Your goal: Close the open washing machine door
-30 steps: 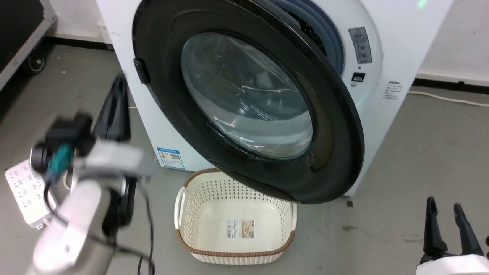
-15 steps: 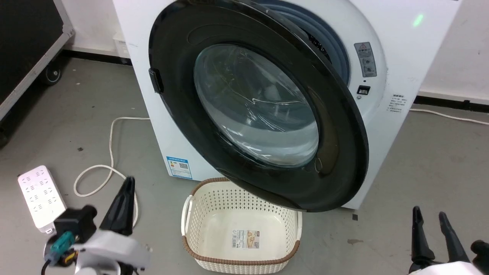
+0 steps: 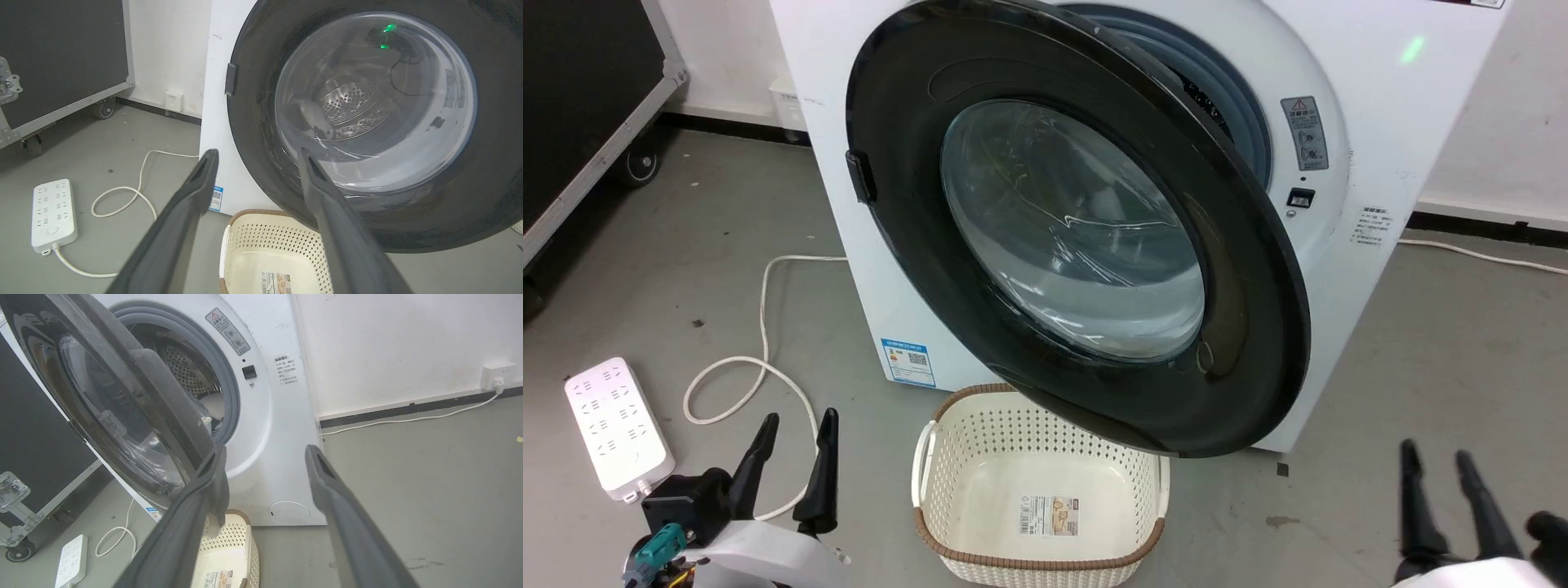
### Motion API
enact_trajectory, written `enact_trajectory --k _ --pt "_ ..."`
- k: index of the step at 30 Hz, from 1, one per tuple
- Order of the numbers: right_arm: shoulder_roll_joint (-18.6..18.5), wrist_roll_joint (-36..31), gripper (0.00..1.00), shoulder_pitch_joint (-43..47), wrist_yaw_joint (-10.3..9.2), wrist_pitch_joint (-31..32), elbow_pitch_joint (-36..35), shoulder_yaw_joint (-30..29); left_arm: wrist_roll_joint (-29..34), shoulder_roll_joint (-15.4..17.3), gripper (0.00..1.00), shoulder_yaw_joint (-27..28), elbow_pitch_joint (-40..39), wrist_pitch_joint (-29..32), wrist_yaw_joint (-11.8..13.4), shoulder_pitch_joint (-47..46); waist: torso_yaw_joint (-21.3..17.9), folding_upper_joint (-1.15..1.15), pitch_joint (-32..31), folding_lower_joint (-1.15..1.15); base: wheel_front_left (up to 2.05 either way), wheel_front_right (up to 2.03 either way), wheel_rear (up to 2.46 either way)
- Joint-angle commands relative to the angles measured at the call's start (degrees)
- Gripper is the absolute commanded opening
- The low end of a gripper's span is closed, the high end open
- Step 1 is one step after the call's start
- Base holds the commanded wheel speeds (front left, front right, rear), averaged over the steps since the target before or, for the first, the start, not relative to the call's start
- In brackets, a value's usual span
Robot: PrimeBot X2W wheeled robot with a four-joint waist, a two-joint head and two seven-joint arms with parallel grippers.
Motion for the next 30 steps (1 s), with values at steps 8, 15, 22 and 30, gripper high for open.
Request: enact_trajectory --k 8,15,22,30 --pt "-0.04 -4.38 0.00 -0.67 0.06 -0.26 -7.39 -1.08 2.84 -1.36 1.00 1.70 -1.18 -0.25 -0.61 -0.19 -0.26 0.00 0.23 0.00 0.00 0.00 0.00" --pt "-0.04 -4.87 0.00 -1.83 0.06 8.48 -10.09 17.81 3.97 -2.36 1.00 2.69 -1.26 -0.25 -1.14 -0.50 -0.54 0.00 0.94 0.00 0.00 0.00 0.00" --pt "-0.04 -3.10 0.00 -10.54 0.06 8.51 2.22 18.25 5.03 -3.45 1.00 3.45 -1.78 -0.25 -1.78 -1.44 0.33 0.00 3.01 0.00 0.00 0.00 0.00" --pt "-0.04 -3.93 0.00 -20.53 0.06 3.53 14.80 10.54 6.02 -4.56 1.00 4.27 -2.20 -0.25 -2.50 -2.74 1.76 0.00 5.44 0.00 0.00 0.00 0.00"
